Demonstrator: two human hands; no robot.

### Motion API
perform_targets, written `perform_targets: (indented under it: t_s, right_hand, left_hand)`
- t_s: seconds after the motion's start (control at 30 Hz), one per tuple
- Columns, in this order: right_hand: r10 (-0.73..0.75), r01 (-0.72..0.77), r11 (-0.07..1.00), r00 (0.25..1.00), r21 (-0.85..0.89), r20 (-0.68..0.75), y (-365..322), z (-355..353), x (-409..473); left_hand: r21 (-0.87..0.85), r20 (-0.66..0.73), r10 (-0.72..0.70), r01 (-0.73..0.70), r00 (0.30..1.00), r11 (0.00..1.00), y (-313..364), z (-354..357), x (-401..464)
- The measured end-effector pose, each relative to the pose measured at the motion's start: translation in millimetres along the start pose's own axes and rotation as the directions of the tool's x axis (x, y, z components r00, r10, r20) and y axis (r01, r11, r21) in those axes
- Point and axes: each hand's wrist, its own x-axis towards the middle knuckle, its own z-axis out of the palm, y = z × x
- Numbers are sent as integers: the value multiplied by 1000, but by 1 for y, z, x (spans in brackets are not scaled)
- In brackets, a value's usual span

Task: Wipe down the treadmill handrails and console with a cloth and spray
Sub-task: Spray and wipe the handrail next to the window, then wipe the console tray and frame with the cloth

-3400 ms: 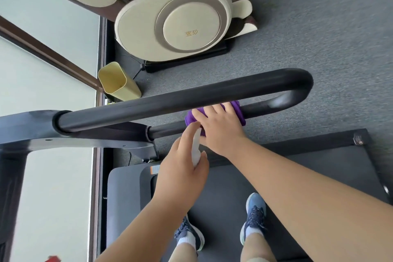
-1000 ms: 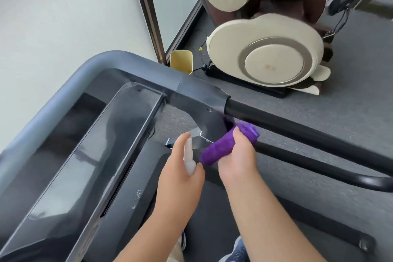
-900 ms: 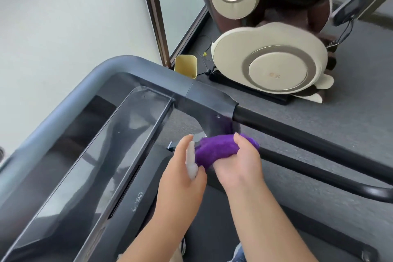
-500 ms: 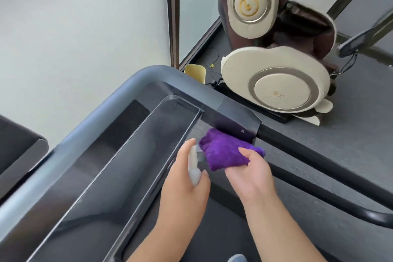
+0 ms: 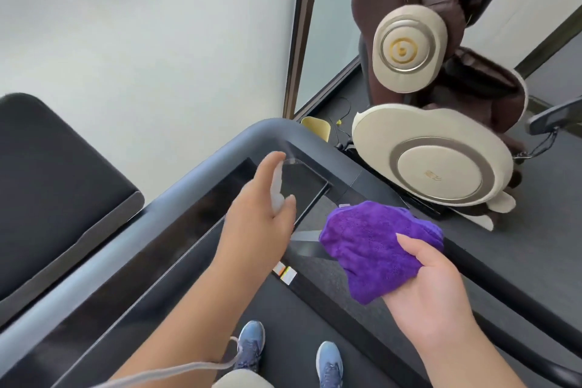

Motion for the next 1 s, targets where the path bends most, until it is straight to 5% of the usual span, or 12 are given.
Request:
perform_targets:
  t_s: [0.3, 0.63, 1.0]
  right_hand:
    - [141, -137, 990, 983, -37, 118, -45, -37, -6]
    - [285, -286, 958, 948, -14, 143, -90, -96, -10]
    - [262, -265, 964, 945, -12, 194, -95, -108, -5]
  left_hand:
    - [321, -51, 13, 4, 999, 947, 47, 21, -5]
    - [343, -285, -9, 110, 958, 933, 79, 60, -33]
    - [415, -331, -52, 195, 942, 889, 84, 39, -31]
